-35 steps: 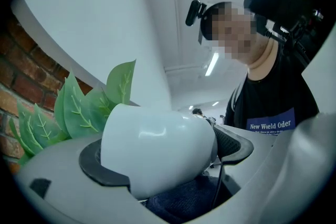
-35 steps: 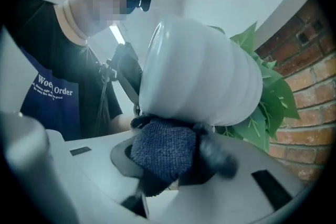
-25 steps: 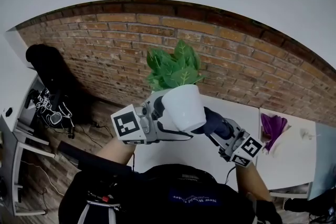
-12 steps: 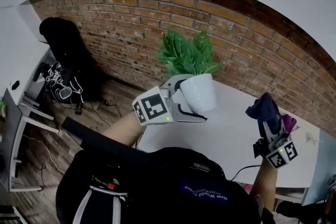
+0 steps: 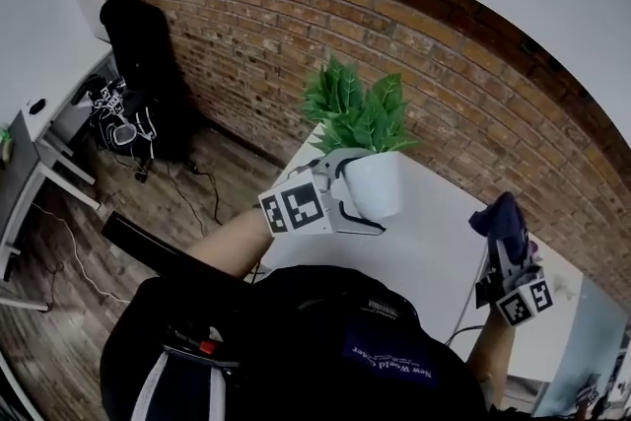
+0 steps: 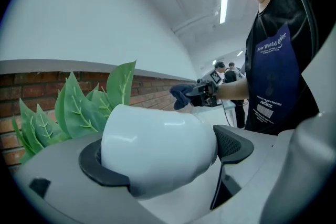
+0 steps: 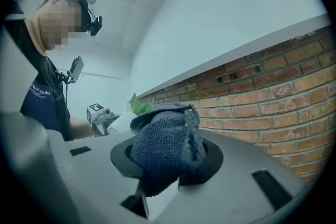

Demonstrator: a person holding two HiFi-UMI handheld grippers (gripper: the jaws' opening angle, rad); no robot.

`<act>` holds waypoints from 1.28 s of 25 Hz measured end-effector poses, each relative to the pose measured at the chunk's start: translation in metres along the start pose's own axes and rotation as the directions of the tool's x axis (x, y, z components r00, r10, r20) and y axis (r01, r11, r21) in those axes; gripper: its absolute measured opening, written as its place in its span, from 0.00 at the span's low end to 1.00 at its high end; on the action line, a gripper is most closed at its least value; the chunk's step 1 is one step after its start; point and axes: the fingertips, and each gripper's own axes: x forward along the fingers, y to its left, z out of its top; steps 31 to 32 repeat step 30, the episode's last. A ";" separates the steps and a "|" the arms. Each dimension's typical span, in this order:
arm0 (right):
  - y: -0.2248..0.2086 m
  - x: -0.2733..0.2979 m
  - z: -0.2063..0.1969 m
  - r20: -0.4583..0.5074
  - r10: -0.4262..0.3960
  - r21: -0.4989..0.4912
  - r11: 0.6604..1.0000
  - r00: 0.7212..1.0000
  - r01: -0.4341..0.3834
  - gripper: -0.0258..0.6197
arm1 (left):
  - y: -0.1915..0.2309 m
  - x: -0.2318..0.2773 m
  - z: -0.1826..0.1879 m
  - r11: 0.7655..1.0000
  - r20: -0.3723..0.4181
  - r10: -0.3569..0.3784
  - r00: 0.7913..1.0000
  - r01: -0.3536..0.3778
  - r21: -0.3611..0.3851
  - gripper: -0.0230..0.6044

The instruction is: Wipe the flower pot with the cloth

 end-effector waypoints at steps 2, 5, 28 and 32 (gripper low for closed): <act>-0.002 -0.003 -0.002 0.007 0.000 0.017 1.000 1.000 0.000 0.20 | -0.009 0.003 -0.002 1.000 -0.013 0.002 1.000 -0.002 -0.012 0.86; -0.002 -0.003 -0.004 0.013 -0.003 0.029 1.000 1.000 0.003 0.20 | -0.013 0.001 0.001 1.000 -0.024 0.005 1.000 -0.006 -0.011 0.86; 0.002 0.035 -0.003 -0.042 -0.019 0.009 1.000 0.999 0.019 0.20 | 0.022 -0.011 -0.002 0.998 -0.008 -0.048 0.999 0.047 -0.052 0.86; 0.002 0.026 -0.009 -0.035 -0.015 0.008 1.000 0.999 0.015 0.20 | 0.011 -0.005 -0.003 0.998 -0.006 -0.047 0.999 0.047 -0.049 0.86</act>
